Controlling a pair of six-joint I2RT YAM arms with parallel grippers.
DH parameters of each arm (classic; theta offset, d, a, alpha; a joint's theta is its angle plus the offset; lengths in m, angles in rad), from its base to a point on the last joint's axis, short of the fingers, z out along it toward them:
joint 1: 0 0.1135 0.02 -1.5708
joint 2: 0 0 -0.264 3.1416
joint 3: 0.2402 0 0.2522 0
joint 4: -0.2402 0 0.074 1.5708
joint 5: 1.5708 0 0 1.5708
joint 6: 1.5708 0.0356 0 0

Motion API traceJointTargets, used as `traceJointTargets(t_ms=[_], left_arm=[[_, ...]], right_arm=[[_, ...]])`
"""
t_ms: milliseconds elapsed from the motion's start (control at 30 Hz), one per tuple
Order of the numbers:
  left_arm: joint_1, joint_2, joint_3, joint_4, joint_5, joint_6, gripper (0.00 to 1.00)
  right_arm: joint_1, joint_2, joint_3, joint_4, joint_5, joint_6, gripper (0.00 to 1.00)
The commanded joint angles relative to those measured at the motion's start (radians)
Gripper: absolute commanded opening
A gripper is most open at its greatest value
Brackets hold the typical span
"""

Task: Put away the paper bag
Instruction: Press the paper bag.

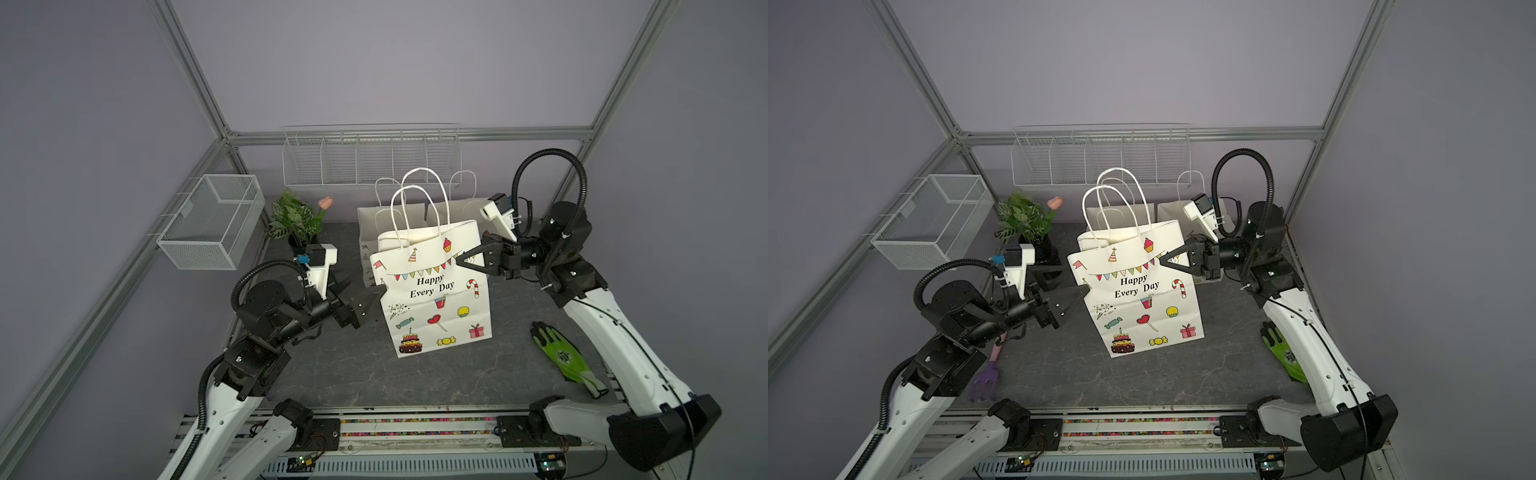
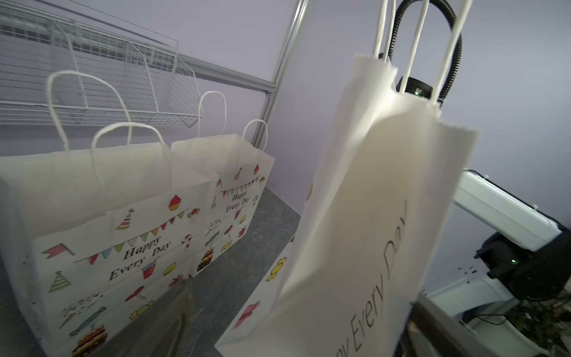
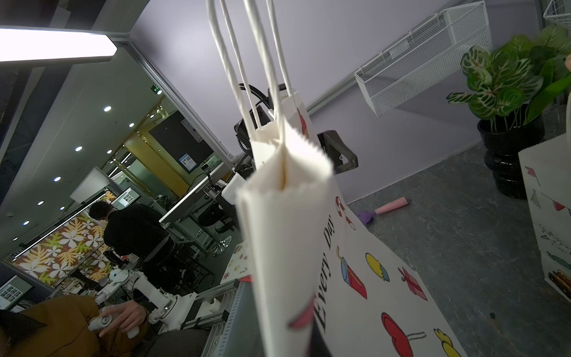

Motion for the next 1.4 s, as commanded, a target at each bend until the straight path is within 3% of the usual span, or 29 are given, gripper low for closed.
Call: traceJointTargets(t_ms=[0, 200, 467, 567, 800, 867, 900, 933, 1033, 1267, 1367], left_arm=[[0.007, 0.032, -0.008, 0.105, 0.167, -0.048, 1.00], [0.008, 0.016, 0.008, 0.075, 0.126, -0.039, 0.99], [0.006, 0.132, 0.041, 0.141, 0.131, -0.082, 0.99], [0.000, 0.155, 0.049, 0.154, 0.140, -0.088, 0.90], [-0.024, 0.170, 0.049, 0.149, 0.160, -0.087, 0.47], [-0.030, 0.166, 0.051, 0.149, 0.160, -0.090, 0.40], [-0.032, 0.163, 0.053, 0.149, 0.162, -0.091, 0.42], [-0.034, 0.161, 0.054, 0.149, 0.166, -0.093, 0.52], [-0.041, 0.158, 0.057, 0.147, 0.167, -0.095, 0.98], [-0.041, 0.149, 0.066, 0.125, 0.160, -0.085, 1.00], [-0.041, 0.115, 0.090, 0.017, 0.118, -0.027, 1.00]], right_arm=[[0.004, 0.023, 0.050, 0.042, -0.042, 0.034, 0.07], [0.005, 0.035, 0.062, 0.006, 0.003, 0.025, 0.07], [0.015, 0.022, 0.059, -0.011, 0.057, 0.035, 0.07], [0.016, 0.015, 0.063, -0.067, 0.085, -0.002, 0.07], [0.016, 0.013, 0.083, -0.236, 0.179, -0.115, 0.07], [0.017, 0.009, 0.092, -0.282, 0.213, -0.142, 0.07], [0.017, 0.006, 0.091, -0.292, 0.226, -0.146, 0.07], [0.017, 0.003, 0.091, -0.295, 0.232, -0.146, 0.07], [0.023, -0.008, 0.080, -0.293, 0.217, -0.148, 0.07], [0.025, -0.047, 0.061, -0.305, 0.180, -0.170, 0.07], [0.016, -0.079, 0.045, -0.217, 0.133, -0.106, 0.07]])
